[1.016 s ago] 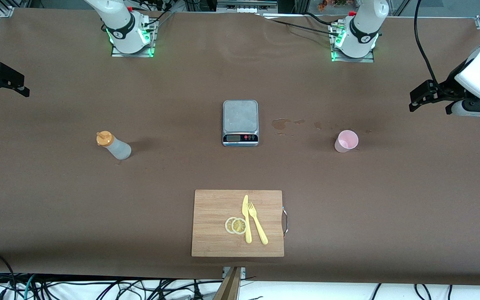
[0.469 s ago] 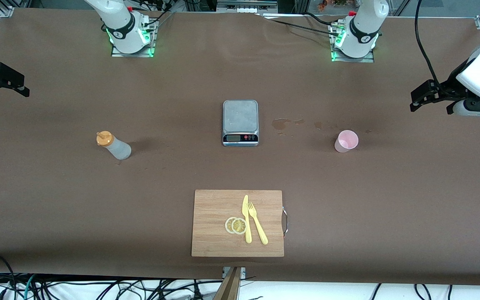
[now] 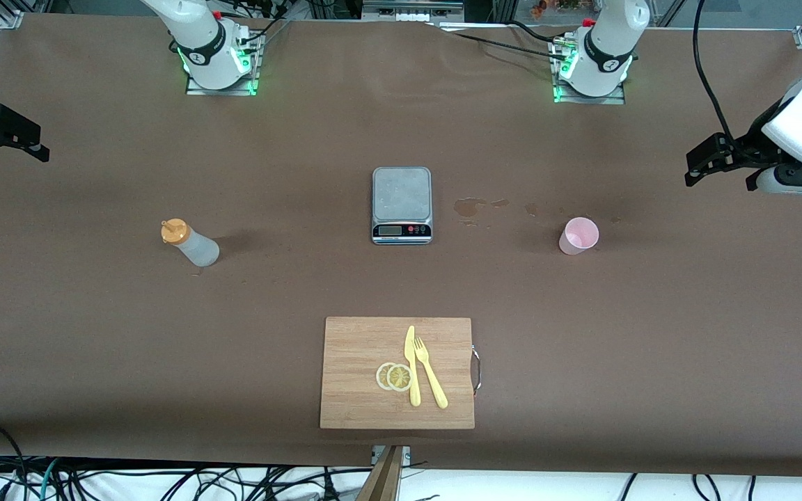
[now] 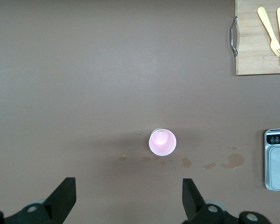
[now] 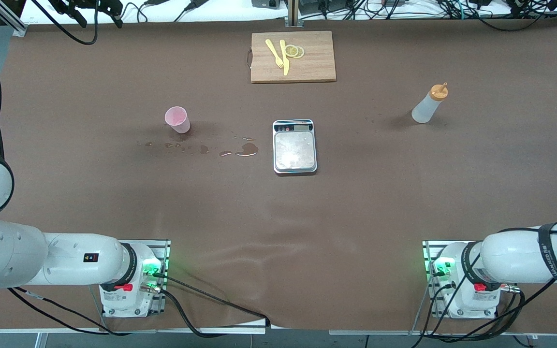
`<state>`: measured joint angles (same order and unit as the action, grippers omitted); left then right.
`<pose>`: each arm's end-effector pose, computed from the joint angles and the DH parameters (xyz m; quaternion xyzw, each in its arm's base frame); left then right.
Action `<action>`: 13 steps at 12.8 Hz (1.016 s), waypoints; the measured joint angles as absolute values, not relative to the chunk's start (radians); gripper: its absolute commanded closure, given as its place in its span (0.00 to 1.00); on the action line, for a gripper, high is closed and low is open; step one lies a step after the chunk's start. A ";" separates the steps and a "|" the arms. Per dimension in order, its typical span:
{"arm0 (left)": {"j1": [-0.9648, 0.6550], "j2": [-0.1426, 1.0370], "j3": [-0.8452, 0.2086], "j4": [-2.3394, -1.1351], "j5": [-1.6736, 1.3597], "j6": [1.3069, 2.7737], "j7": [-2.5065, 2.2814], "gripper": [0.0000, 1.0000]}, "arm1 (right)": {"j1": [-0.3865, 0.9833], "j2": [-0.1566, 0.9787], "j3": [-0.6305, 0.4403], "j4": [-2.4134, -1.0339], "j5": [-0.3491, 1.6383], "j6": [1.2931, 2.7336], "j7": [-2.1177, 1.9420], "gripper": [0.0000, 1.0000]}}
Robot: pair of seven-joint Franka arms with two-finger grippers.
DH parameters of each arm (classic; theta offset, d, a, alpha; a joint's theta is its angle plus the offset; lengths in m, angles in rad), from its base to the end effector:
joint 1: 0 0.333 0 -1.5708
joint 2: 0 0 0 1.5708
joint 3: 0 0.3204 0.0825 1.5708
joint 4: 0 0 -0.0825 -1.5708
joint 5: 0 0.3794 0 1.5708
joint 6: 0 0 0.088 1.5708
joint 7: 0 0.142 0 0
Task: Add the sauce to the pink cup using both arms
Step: 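Reach the left gripper to the pink cup and grasp it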
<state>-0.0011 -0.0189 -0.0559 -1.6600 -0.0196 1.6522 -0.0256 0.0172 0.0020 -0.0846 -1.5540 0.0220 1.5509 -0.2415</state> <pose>0.5492 -0.0342 0.5695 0.9998 -0.0150 0.0051 0.0095 0.5475 -0.0337 0.5989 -0.9961 -0.0871 0.0008 0.0112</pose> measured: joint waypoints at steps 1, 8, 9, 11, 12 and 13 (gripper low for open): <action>-0.002 -0.018 -0.057 -1.660 -0.020 1.652 -0.026 0.00 | 0.017 0.002 -0.085 -1.554 0.022 1.551 -0.241 0.00; -0.015 0.025 -0.068 -1.623 -0.020 1.648 -0.025 0.00 | 0.017 0.002 -0.085 -1.554 0.022 1.551 -0.241 0.00; -0.011 0.036 -0.067 -1.623 -0.020 1.641 -0.025 0.00 | 0.017 0.002 -0.085 -1.554 0.022 1.551 -0.241 0.00; -0.005 0.077 -0.065 -1.626 -0.020 1.622 -0.025 0.00 | 0.017 0.002 -0.085 -1.554 0.022 1.551 -0.242 0.00; -0.004 0.102 -0.064 -1.627 -0.020 1.620 -0.025 0.00 | 0.017 0.002 -0.085 -1.554 0.022 1.551 -0.241 0.00; -0.004 0.130 -0.064 -1.629 -0.020 1.618 -0.025 0.00 | 0.017 0.002 -0.085 -1.554 0.022 1.551 -0.241 0.00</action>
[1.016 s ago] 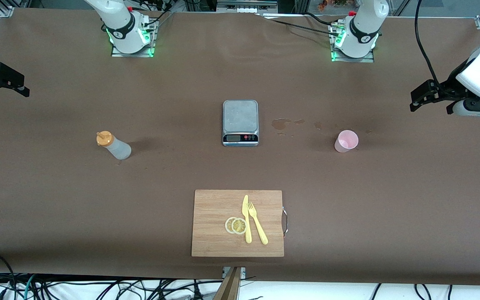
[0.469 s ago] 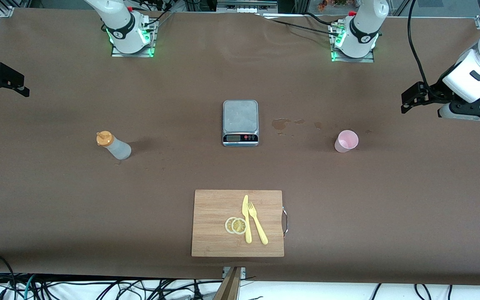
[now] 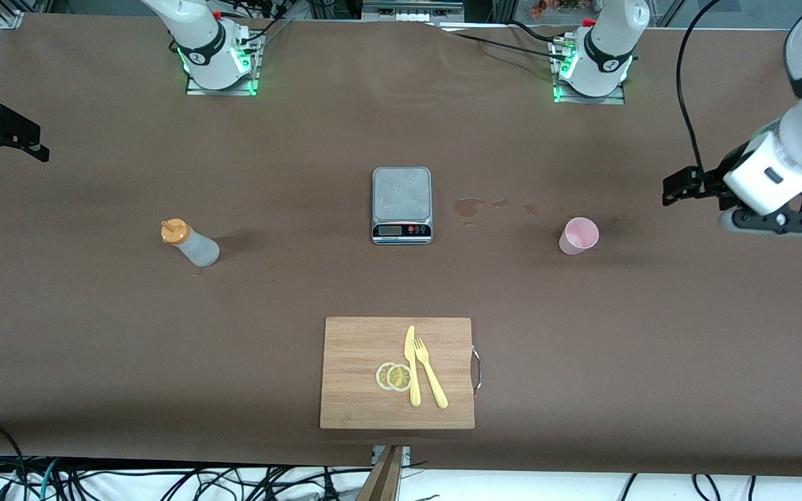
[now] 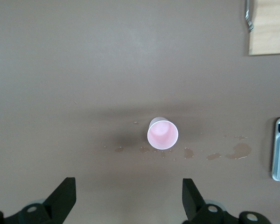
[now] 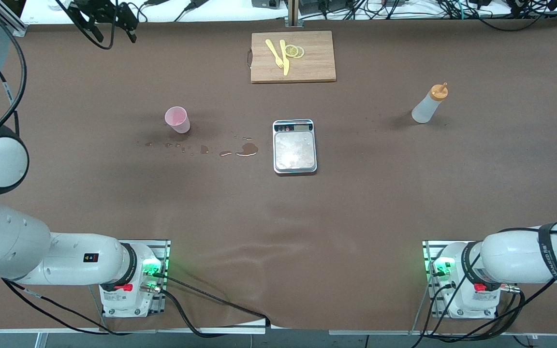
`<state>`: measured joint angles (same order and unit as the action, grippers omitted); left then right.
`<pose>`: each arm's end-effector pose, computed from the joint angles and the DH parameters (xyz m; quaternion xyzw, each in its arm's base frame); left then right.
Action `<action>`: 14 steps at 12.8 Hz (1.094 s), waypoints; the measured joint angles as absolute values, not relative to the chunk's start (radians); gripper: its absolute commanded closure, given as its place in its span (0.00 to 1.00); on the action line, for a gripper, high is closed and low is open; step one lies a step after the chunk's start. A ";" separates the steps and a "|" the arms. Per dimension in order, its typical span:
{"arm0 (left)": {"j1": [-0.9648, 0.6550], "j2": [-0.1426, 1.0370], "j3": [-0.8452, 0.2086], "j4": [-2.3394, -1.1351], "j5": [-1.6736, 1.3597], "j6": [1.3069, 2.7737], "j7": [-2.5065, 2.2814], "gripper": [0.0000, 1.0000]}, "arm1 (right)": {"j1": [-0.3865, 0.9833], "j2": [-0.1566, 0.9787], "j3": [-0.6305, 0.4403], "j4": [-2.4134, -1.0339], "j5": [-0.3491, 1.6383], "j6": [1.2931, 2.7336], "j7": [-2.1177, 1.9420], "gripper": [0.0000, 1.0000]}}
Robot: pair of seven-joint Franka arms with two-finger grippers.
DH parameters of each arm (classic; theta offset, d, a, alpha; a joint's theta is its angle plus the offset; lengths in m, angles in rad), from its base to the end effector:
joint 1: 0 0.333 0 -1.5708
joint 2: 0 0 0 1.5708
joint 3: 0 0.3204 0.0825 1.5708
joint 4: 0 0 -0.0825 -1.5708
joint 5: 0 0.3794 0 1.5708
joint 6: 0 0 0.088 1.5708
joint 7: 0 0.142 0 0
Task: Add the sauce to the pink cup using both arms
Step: 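Reach the left gripper to the pink cup and grasp it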
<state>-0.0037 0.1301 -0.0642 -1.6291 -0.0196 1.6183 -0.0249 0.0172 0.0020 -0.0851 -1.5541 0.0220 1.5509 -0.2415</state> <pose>0.5773 -0.0403 0.4972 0.9972 -0.0203 -0.0708 0.0106 0.5475 -0.0340 0.5989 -0.9962 -0.0869 0.0009 0.0112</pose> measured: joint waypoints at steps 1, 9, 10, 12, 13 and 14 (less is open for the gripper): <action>-0.004 0.160 -0.064 -1.635 -0.020 1.618 -0.025 0.00 | 0.017 0.002 -0.085 -1.554 0.022 1.551 -0.242 0.00; -0.007 0.228 -0.068 -1.926 0.010 2.007 -0.023 0.01 | 0.020 0.002 -0.079 -1.554 0.022 1.552 -0.242 0.00; -0.007 0.226 -0.068 -1.980 0.010 2.080 -0.023 0.01 | 0.020 0.002 -0.079 -1.554 0.022 1.552 -0.242 0.00; -0.012 0.225 -0.070 -2.100 0.010 2.242 -0.021 0.01 | 0.020 0.002 -0.079 -1.554 0.022 1.552 -0.242 0.00; -0.015 0.225 -0.072 -2.153 0.010 2.304 -0.021 0.01 | 0.019 0.002 -0.080 -1.554 0.022 1.552 -0.242 0.00; -0.016 0.227 -0.074 -2.196 0.010 2.350 -0.021 0.01 | 0.019 0.002 -0.081 -1.554 0.022 1.551 -0.242 0.00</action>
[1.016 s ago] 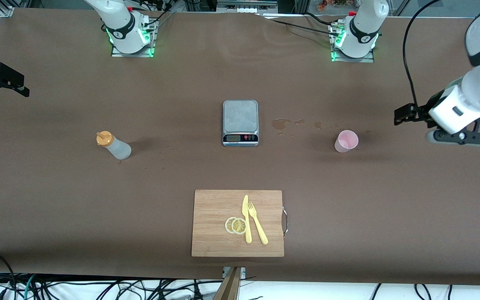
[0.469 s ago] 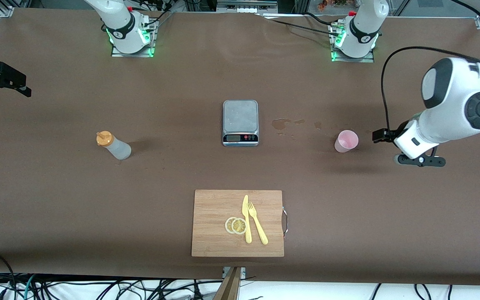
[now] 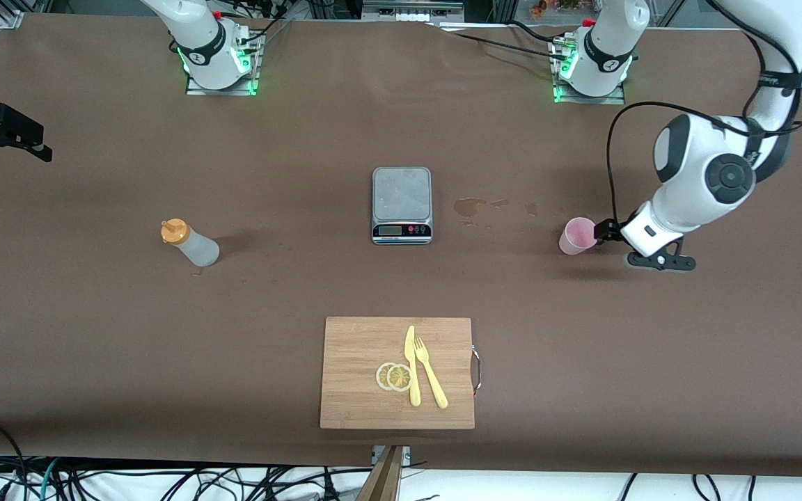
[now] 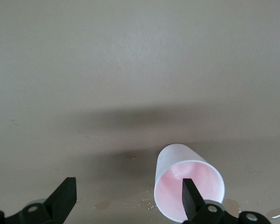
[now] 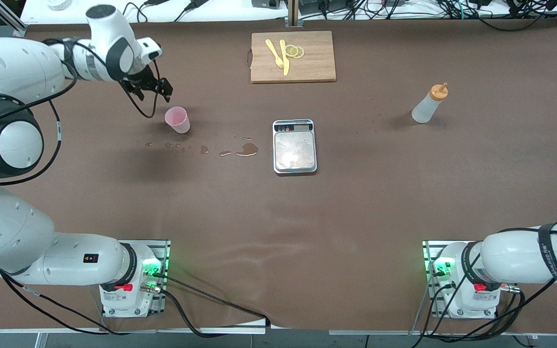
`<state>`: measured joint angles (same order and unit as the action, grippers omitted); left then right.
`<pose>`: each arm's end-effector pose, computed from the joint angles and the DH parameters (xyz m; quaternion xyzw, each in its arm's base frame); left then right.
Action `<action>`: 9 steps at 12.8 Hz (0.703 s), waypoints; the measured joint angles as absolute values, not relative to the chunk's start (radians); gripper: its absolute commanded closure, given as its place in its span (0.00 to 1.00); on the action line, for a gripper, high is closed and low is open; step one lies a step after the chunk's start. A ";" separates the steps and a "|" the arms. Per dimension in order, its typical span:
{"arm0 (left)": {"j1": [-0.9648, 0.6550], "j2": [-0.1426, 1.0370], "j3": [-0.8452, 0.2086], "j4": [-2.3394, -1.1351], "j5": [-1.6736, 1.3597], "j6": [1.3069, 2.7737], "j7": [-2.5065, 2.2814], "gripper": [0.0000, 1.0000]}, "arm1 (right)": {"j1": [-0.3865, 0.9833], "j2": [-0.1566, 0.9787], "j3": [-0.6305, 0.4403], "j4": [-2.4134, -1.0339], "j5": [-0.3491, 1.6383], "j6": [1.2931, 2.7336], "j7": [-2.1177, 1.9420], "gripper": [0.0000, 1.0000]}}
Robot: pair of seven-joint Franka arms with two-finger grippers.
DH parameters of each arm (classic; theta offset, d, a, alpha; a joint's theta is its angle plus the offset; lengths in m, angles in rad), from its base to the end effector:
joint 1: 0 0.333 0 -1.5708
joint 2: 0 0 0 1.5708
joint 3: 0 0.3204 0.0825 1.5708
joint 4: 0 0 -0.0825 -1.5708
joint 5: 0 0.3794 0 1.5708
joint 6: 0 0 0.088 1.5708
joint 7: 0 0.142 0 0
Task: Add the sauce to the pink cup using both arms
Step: 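Reach the left gripper to the pink cup and grasp it, then lift the pink cup with the left gripper and place it on the scale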
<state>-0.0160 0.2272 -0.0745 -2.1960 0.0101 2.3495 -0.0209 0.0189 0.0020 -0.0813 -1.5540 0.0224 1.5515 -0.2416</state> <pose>0.5395 -0.0490 0.2475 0.9986 -0.0378 -0.0367 0.0029 0.5478 -0.0310 0.5990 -0.9959 -0.0897 0.0005 0.0113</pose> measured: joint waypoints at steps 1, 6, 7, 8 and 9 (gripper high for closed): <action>-0.016 0.231 -0.077 -2.227 0.010 2.378 -0.021 0.01 | 0.018 0.002 -0.083 -1.554 0.022 1.551 -0.242 0.00; -0.017 0.252 -0.089 -2.260 0.010 2.398 -0.019 0.45 | 0.018 0.002 -0.084 -1.554 0.022 1.551 -0.242 0.00; -0.017 0.258 -0.093 -2.260 0.010 2.398 -0.019 0.52 | 0.018 0.002 -0.084 -1.554 0.022 1.551 -0.242 0.00; -0.018 0.264 -0.097 -2.260 0.010 2.398 -0.019 0.66 | 0.018 0.002 -0.084 -1.554 0.022 1.551 -0.242 0.00; -0.019 0.270 -0.101 -2.260 0.010 2.399 -0.019 0.81 | 0.018 0.002 -0.084 -1.554 0.022 1.551 -0.242 0.00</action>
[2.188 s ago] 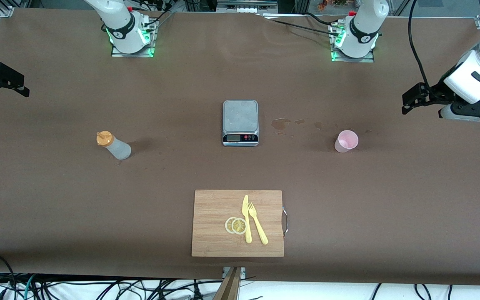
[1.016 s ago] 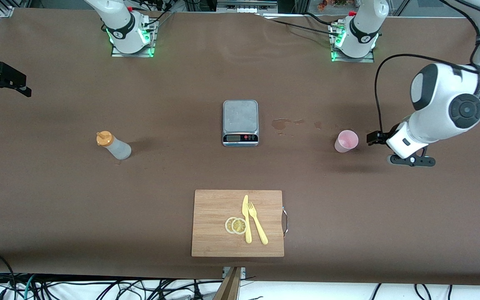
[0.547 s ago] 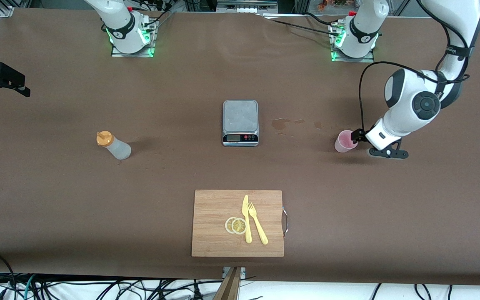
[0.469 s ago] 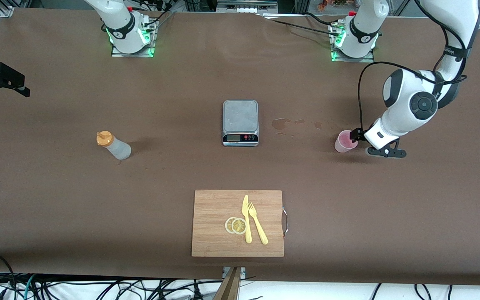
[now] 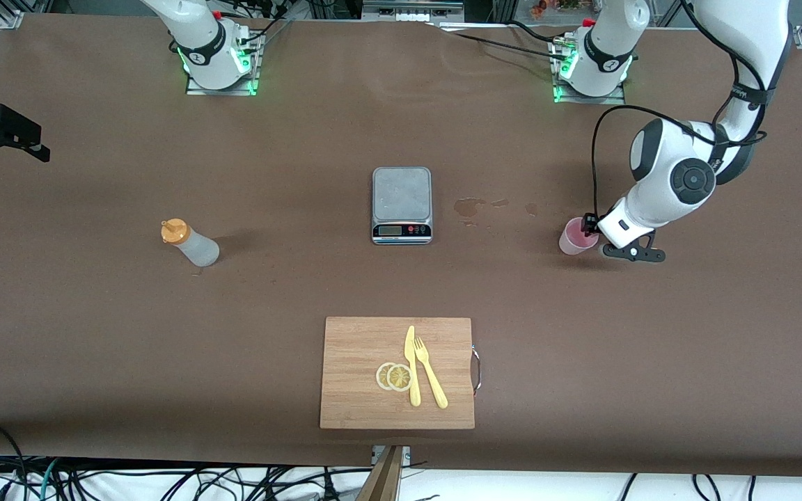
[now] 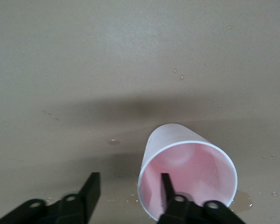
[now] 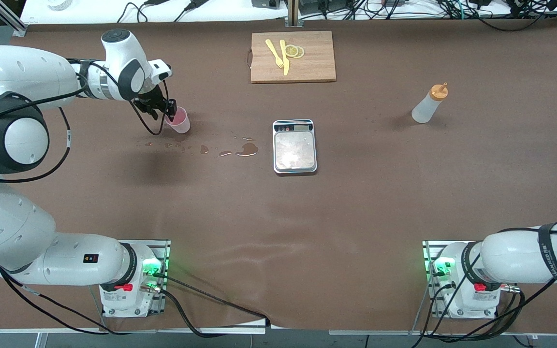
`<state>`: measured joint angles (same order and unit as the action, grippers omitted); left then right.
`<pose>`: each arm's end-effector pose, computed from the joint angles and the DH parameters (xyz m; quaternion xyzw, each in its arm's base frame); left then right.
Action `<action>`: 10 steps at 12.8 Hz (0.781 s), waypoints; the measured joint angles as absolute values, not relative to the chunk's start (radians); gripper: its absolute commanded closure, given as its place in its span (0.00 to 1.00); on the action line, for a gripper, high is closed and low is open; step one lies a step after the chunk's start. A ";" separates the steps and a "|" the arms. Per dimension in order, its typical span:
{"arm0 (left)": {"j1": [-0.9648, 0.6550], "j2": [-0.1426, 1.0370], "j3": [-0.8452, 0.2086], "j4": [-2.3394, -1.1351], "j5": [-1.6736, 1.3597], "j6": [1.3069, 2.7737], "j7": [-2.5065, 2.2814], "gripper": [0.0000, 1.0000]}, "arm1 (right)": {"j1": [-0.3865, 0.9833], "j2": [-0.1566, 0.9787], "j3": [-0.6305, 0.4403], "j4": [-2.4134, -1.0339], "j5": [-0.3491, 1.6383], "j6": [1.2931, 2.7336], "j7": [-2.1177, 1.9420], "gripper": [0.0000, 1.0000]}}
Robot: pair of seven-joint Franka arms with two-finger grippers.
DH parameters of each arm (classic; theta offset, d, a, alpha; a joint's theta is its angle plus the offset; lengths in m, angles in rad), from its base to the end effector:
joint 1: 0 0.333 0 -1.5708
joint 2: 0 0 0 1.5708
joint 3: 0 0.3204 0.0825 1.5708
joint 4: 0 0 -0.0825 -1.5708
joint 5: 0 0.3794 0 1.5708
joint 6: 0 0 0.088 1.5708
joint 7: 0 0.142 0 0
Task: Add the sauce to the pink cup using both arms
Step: 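Lift the pink cup with the left gripper and place it on the scale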
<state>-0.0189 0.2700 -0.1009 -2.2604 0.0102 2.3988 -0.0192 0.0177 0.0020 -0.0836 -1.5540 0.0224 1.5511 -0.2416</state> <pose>0.5152 -0.0633 0.2048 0.9964 -0.0532 -0.0656 0.0058 0.5476 -0.0329 0.5989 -0.9961 -0.0879 0.0007 0.0114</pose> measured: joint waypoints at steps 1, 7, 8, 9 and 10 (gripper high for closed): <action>-0.020 0.276 -0.109 -2.260 0.010 2.400 -0.019 0.93 | 0.018 0.002 -0.084 -1.554 0.022 1.551 -0.242 0.00; -0.028 0.284 -0.117 -2.243 0.010 2.406 -0.019 1.00 | 0.018 0.002 -0.084 -1.554 0.022 1.551 -0.242 0.00; -0.028 0.284 -0.120 -2.227 0.010 2.407 -0.019 1.00 | 0.018 0.002 -0.084 -1.554 0.022 1.551 -0.242 0.00; -0.028 0.284 -0.132 -2.203 0.010 2.398 -0.019 1.00 | 0.018 0.002 -0.084 -1.554 0.022 1.551 -0.242 0.00; -0.028 0.283 -0.147 -2.171 0.010 2.362 -0.020 1.00 | 0.018 0.002 -0.084 -1.554 0.022 1.551 -0.242 0.00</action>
<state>-0.0284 0.2830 -0.1473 -2.1713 0.0102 2.3621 -0.0204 0.0177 0.0020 -0.0836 -1.5540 0.0224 1.5512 -0.2416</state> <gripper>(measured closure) 0.960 0.000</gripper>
